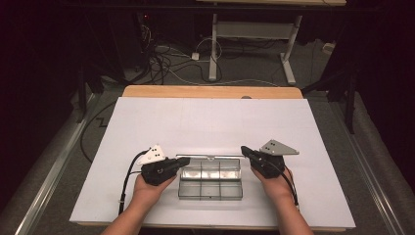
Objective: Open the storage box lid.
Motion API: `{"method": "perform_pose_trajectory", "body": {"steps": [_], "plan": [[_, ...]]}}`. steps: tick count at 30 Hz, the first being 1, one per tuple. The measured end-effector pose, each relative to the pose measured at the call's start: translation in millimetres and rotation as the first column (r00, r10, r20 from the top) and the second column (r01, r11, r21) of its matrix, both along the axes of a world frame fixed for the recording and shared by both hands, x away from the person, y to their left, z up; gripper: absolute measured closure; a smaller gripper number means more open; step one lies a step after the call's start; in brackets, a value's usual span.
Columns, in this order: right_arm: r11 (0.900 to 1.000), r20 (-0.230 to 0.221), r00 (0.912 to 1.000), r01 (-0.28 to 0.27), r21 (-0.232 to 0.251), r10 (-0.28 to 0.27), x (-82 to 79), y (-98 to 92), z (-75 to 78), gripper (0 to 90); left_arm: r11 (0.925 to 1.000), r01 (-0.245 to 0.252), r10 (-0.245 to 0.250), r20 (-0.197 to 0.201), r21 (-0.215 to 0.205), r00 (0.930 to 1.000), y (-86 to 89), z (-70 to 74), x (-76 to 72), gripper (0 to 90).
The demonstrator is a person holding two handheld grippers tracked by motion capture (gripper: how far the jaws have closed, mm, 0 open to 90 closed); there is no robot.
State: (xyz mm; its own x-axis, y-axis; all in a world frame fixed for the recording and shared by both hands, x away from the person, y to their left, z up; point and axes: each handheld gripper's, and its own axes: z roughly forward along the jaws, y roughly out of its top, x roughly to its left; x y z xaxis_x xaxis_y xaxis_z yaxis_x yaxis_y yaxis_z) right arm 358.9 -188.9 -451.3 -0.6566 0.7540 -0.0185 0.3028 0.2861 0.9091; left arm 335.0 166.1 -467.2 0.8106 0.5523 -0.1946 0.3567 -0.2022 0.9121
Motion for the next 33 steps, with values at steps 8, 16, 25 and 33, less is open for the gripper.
{"method": "perform_pose_trajectory", "body": {"steps": [8,16,25,33], "plan": [[1.0,0.005,1.0,-0.002,0.027,0.002,7.5,4.8,2.6,90.0,1.0,0.001,-0.001,0.003,0.005,1.0,-1.8,2.0,2.7,87.6],[0.999,0.01,0.9998,0.015,0.029,-0.015,13.6,6.7,5.6,90.0,0.9999,-0.007,0.007,0.0,-0.011,1.0,-3.2,2.2,4.1,87.7],[0.999,0.011,0.9998,0.019,0.047,-0.019,16.1,6.1,8.2,90.0,0.9999,-0.011,0.011,0.0,-0.009,0.9999,-4.1,2.9,7.2,87.6],[0.998,0.027,0.9995,0.014,0.06,-0.016,15.4,7.8,11.6,90.0,0.9998,-0.018,0.018,-0.004,-0.012,0.9998,-4.8,2.4,10.6,87.7]]}}
